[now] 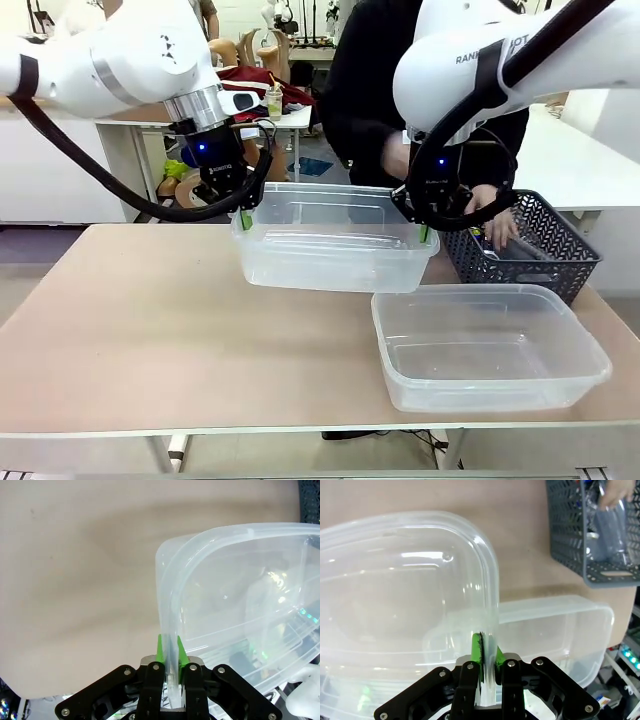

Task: Sort the waste into each basket.
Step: Offer the picked Organizing box to the human.

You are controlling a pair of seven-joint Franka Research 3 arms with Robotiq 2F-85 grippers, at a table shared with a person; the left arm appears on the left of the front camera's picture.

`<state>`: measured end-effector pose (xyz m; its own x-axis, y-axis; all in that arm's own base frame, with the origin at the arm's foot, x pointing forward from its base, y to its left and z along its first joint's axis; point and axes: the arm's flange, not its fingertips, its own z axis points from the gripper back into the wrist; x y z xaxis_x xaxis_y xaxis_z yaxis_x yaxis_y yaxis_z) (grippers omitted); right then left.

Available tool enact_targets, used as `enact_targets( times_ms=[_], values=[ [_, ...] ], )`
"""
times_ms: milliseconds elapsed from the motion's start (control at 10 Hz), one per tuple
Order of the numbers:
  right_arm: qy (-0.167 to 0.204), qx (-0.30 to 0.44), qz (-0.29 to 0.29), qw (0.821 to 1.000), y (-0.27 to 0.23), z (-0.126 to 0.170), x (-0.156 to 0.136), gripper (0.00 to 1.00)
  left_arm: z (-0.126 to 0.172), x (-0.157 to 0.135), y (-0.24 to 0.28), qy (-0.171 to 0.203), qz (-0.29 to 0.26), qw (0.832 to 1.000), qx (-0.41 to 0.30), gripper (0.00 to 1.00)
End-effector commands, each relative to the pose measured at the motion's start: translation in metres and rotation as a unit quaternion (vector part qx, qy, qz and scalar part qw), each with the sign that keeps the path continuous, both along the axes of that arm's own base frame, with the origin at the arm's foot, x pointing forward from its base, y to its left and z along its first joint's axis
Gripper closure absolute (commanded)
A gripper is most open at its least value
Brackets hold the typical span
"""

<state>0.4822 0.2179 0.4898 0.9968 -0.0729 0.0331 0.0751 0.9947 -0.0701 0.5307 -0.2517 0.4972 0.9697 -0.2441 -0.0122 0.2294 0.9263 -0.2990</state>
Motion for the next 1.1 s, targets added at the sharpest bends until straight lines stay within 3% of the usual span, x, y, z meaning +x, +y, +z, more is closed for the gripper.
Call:
enact_targets(
  times_ms=[0, 1000],
  values=[
    [0.003, -0.001, 0.000, 1.000, -0.0006, -0.0015, -0.0006, 0.95, 0.0081, -0.0027, -0.0027, -0.009, -0.006, 1.000, -0.005, 0.94],
    [0.003, -0.001, 0.000, 1.000, -0.0006, -0.0015, -0.0006, 0.95, 0.0081, -0.0027, -0.0027, -0.009, -0.006, 1.000, -0.005, 0.94]
  ],
)
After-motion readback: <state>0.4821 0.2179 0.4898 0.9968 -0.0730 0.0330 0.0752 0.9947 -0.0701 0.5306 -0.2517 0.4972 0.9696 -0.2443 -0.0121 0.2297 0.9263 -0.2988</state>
